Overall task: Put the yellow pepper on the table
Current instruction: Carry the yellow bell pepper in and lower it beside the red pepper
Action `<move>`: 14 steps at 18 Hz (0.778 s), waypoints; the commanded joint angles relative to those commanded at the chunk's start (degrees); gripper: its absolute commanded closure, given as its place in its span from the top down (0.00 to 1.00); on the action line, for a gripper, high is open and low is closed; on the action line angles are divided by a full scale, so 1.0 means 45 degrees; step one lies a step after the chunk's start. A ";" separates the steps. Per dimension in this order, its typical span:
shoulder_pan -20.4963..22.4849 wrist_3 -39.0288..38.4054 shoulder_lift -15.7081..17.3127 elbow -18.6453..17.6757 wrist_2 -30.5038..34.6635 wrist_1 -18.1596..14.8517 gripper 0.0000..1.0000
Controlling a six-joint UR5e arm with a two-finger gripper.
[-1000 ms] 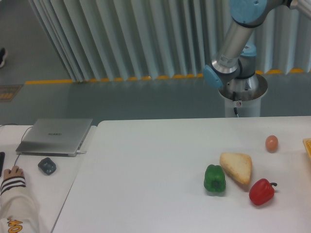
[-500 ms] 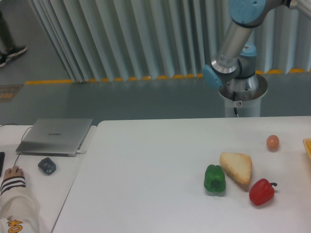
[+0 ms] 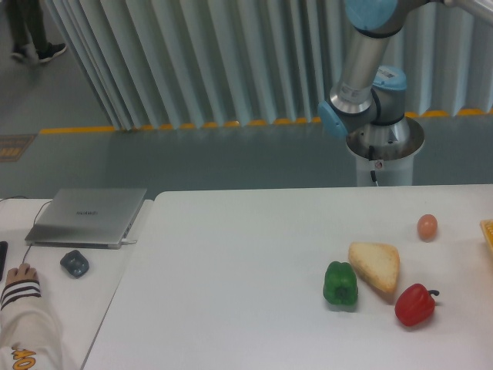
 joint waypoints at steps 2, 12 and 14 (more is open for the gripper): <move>-0.0156 -0.0100 0.0058 -0.0137 -0.0140 0.0000 0.43; -0.1856 -0.1818 0.0293 -0.1385 0.2417 0.0992 0.43; -0.2089 -0.1936 0.0410 -0.1854 0.2806 0.1540 0.43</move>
